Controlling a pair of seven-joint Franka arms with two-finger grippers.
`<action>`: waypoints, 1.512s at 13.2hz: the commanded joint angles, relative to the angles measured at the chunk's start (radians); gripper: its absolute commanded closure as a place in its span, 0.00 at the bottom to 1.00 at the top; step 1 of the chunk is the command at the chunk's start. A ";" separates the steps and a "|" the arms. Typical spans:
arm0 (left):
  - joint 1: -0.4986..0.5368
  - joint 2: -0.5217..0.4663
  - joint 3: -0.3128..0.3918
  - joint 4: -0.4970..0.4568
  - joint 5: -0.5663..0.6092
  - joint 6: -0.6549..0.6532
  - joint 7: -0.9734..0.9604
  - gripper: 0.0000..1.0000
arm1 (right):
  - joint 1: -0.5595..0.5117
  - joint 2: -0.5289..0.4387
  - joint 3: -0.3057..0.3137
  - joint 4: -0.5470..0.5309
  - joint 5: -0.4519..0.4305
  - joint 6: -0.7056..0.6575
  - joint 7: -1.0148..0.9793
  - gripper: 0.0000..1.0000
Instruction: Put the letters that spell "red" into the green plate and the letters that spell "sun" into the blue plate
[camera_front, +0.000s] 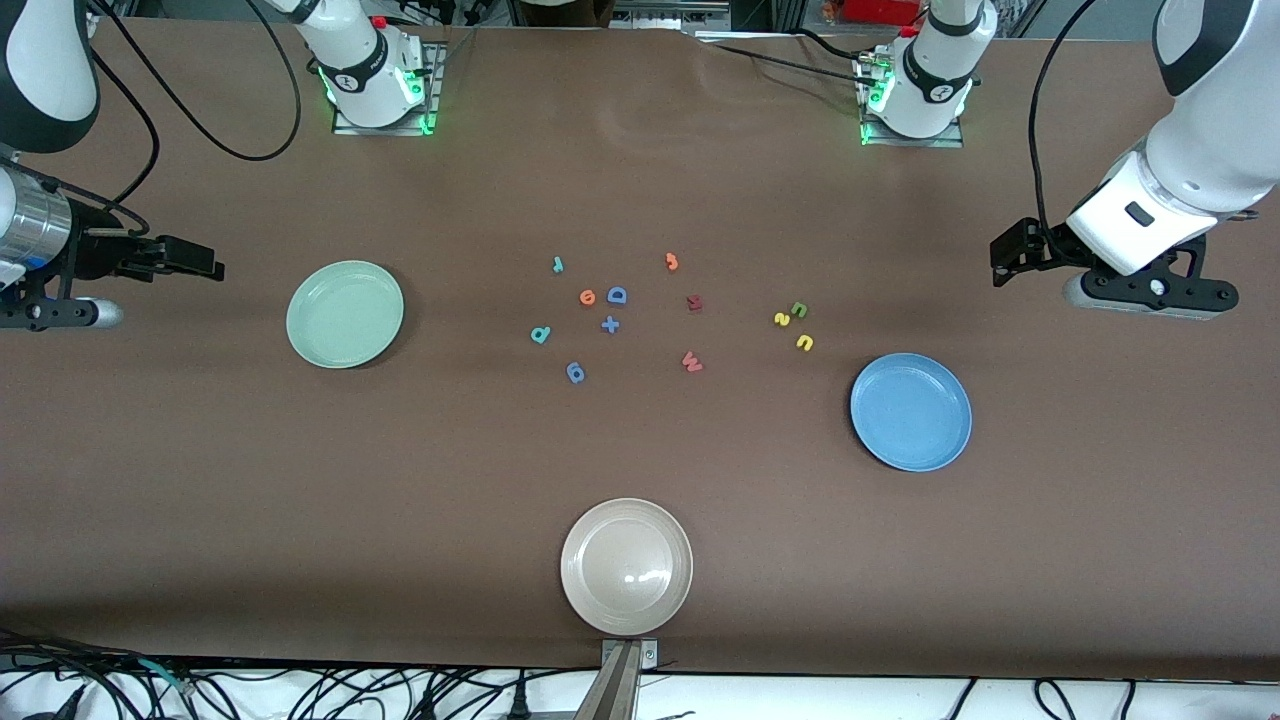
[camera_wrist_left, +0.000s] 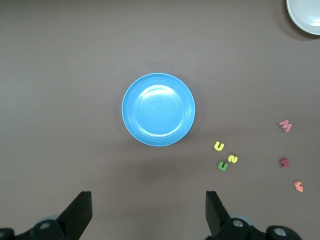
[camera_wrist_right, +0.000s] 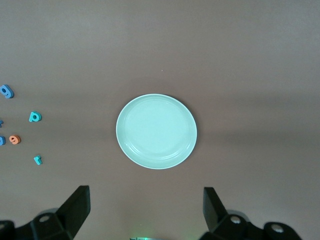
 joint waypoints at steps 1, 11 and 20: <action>-0.002 0.013 -0.001 0.027 0.029 -0.006 0.007 0.00 | -0.004 -0.004 -0.001 0.007 0.018 -0.024 -0.016 0.00; -0.002 0.013 -0.001 0.022 0.027 -0.015 0.005 0.00 | -0.002 0.012 -0.001 0.009 0.021 -0.013 0.003 0.00; -0.053 0.093 -0.021 -0.010 0.019 -0.029 0.001 0.00 | 0.002 0.017 0.001 0.009 0.020 -0.011 0.053 0.00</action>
